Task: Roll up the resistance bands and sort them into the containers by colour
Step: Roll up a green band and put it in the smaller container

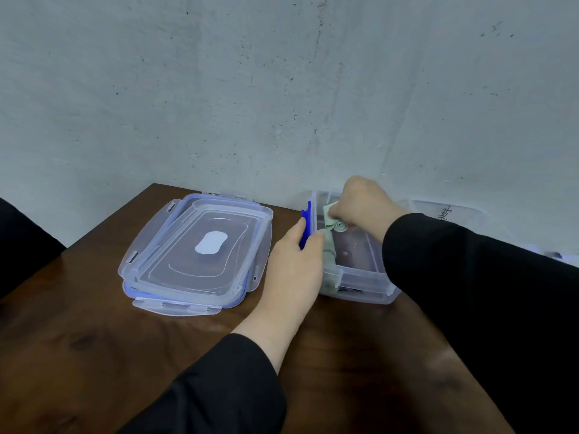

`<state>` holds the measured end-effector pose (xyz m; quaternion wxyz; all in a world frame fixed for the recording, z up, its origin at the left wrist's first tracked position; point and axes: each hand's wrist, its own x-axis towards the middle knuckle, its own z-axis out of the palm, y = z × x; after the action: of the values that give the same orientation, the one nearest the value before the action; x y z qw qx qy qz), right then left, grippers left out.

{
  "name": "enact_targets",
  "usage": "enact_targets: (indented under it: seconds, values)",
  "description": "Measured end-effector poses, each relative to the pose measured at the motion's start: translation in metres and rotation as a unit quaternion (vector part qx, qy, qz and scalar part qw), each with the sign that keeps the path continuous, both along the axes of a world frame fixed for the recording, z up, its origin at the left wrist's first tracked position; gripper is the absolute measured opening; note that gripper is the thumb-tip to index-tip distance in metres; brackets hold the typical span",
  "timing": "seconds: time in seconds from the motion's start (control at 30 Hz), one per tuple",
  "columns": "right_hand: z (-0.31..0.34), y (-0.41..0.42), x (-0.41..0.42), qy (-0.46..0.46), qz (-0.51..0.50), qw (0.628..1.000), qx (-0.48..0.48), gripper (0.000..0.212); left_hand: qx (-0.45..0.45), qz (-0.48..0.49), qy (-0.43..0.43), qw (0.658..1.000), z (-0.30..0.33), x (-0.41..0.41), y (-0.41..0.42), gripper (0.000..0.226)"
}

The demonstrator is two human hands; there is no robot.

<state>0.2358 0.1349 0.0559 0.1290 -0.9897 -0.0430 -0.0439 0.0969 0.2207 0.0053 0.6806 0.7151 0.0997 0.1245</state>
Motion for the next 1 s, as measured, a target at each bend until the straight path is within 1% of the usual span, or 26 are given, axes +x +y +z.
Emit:
enact_targets:
  seconds: [0.03, 0.07, 0.1, 0.17, 0.23, 0.3, 0.37, 0.4, 0.5, 0.53, 0.63, 0.7, 0.73, 0.83, 0.93, 1.0]
  values:
    - [-0.002, 0.003, -0.001, -0.010, 0.008, 1.000, -0.011, 0.032, 0.005, -0.006, 0.002, 1.000, -0.001, 0.000, 0.000, 0.038]
    - [-0.005, 0.006, -0.002, -0.007, 0.014, 1.000, -0.017, 0.033, 0.009, -0.011, 0.003, 1.000, -0.002, 0.001, 0.001, 0.035]
    - [-0.006, 0.010, -0.002, 0.004, 0.017, 1.000, -0.011, 0.034, 0.015, -0.016, 0.002, 1.000, -0.002, 0.001, 0.001, 0.030]
    - [-0.007, 0.015, -0.003, 0.041, 0.013, 0.999, 0.010, 0.035, 0.028, -0.021, -0.003, 0.999, -0.002, 0.001, 0.001, 0.031]
    - [-0.007, 0.014, 0.000, 0.096, -0.002, 0.994, 0.059, 0.034, 0.044, -0.022, -0.013, 0.999, -0.003, 0.002, 0.002, 0.035]
    - [-0.007, 0.012, 0.001, 0.140, -0.019, 0.981, 0.132, 0.031, 0.052, -0.023, -0.020, 0.998, -0.005, 0.004, 0.002, 0.037]
    - [-0.009, 0.008, 0.003, 0.157, -0.036, 0.968, 0.193, 0.027, 0.058, -0.027, -0.018, 0.998, -0.007, 0.006, 0.003, 0.042]
    - [-0.009, 0.006, 0.003, 0.160, -0.041, 0.965, 0.206, 0.026, 0.061, -0.029, -0.018, 0.998, -0.008, 0.006, 0.004, 0.043]
    - [-0.008, 0.003, 0.002, 0.151, -0.032, 0.973, 0.173, 0.029, 0.060, -0.031, -0.018, 0.998, -0.008, 0.007, 0.004, 0.043]
    - [-0.007, 0.003, 0.001, 0.135, -0.028, 0.979, 0.150, 0.029, 0.060, -0.031, -0.016, 0.998, -0.008, 0.007, 0.003, 0.043]
    - [-0.008, 0.001, -0.001, 0.051, -0.028, 0.997, 0.054, 0.028, 0.066, -0.033, -0.008, 0.997, -0.006, 0.005, 0.002, 0.043]
    - [-0.010, 0.002, -0.002, 0.024, -0.017, 0.999, 0.023, 0.030, 0.068, -0.034, -0.008, 0.997, -0.006, 0.006, 0.001, 0.045]
    - [-0.011, 0.003, -0.002, 0.028, -0.016, 0.999, 0.024, 0.030, 0.067, -0.034, -0.007, 0.997, -0.007, 0.006, 0.001, 0.045]
    - [-0.008, 0.007, -0.001, 0.091, -0.023, 0.993, 0.070, 0.030, 0.067, -0.030, -0.010, 0.997, -0.007, 0.006, 0.002, 0.043]
    - [-0.008, 0.008, 0.000, 0.166, -0.034, 0.968, 0.183, 0.026, 0.066, -0.028, -0.009, 0.997, -0.009, 0.007, 0.003, 0.042]
    - [-0.011, 0.003, 0.002, 0.183, -0.042, 0.952, 0.244, 0.026, 0.061, -0.031, -0.009, 0.998, -0.009, 0.007, 0.002, 0.042]
